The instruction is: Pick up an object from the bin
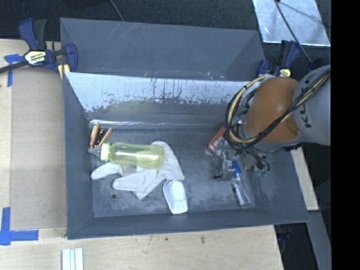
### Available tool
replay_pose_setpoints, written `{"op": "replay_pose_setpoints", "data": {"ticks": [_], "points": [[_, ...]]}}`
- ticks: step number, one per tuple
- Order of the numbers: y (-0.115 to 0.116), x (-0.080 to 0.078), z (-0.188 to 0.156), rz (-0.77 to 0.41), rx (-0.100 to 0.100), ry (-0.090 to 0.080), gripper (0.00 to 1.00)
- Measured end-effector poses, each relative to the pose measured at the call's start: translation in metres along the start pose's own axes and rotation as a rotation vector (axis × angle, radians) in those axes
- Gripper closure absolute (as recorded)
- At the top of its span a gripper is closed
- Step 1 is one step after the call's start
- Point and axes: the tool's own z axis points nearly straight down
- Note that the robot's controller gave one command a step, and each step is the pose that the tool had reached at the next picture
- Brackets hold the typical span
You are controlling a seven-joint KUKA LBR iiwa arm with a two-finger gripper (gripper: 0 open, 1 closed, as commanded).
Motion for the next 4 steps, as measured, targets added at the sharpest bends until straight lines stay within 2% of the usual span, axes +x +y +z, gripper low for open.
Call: {"op": "replay_pose_setpoints", "data": {"ticks": [1, 2, 3, 4], "points": [[0.003, 0.002, 0.002, -0.004, -0.004, 0.009, 0.0], [0.003, 0.002, 0.001, -0.004, -0.004, 0.008, 0.0], [0.009, -0.008, 0.002, 0.016, -0.001, 0.014, 0.0], [0.049, -0.053, -0.008, -0.011, -0.002, 0.002, 0.0]]}}
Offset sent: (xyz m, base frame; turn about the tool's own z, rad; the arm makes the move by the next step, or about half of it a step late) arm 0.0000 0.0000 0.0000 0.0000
